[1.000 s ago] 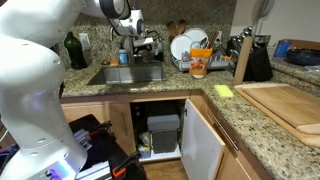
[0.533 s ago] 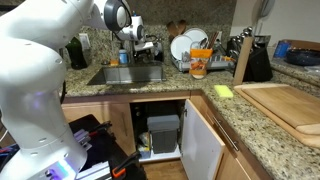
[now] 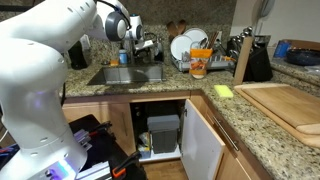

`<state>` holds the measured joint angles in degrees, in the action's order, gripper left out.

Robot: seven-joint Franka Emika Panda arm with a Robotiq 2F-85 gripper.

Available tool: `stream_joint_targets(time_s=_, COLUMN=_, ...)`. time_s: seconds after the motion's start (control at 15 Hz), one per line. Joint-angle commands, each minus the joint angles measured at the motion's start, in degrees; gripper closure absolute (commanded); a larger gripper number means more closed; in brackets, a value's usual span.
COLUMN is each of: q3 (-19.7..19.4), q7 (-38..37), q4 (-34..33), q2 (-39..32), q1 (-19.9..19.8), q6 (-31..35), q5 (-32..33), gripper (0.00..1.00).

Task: Close the tap

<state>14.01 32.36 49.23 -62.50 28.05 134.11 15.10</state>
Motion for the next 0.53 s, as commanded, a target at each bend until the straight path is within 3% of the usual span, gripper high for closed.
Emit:
stream_joint_targets(time_s=0.0, q3=0.46, q7=0.28, q4=-0.03, q2=-0.36, q1=-0.27, q6=0.09, q5=-0.47, gripper=0.0)
stream_joint_targets(time_s=0.47, q3=1.1, q7=4.35, q4=-8.28, q2=-6.2, q1=0.47, q6=-1.08, q5=-3.37, gripper=0.0)
